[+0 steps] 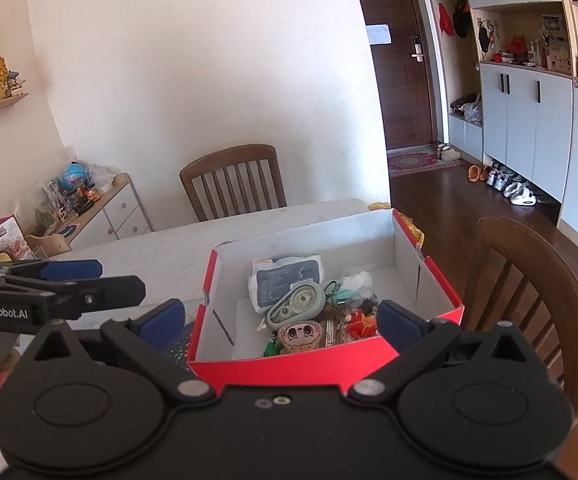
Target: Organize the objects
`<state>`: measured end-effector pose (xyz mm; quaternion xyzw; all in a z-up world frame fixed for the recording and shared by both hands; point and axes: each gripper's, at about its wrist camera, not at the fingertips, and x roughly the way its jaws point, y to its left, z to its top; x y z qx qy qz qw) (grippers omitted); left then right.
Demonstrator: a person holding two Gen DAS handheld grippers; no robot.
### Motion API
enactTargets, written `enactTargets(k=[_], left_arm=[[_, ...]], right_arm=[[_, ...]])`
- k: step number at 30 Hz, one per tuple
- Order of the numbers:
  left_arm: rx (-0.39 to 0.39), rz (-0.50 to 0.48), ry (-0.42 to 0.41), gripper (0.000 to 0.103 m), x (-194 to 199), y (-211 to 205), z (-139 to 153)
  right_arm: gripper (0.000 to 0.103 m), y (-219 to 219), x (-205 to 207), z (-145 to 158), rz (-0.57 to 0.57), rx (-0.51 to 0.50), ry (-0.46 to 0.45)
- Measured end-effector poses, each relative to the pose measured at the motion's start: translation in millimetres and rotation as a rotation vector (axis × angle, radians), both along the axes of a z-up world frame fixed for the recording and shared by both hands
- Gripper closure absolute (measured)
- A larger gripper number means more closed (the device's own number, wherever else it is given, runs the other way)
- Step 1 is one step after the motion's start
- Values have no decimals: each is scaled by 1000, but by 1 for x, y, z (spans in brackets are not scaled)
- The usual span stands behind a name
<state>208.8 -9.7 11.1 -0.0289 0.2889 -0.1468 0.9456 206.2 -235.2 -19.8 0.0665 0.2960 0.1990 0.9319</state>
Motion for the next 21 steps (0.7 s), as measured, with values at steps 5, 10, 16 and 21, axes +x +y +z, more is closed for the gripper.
enactTargets(k=[5,10,16,21], left_arm=[[5,7,-11,0,-4,0,0],[35,13,-26,0,-6,-4,-1],[65,25,-38,0,-6,-5,-2],[45,27,-22,0,-1,2,-4]], right_arm=[[1,3,-5,-1,2,5,6],[1,5,-7,-1,4,1,11],[1,4,-8,-1,-8,-2,15],[1,4,-8,-3,-18,-4,20]])
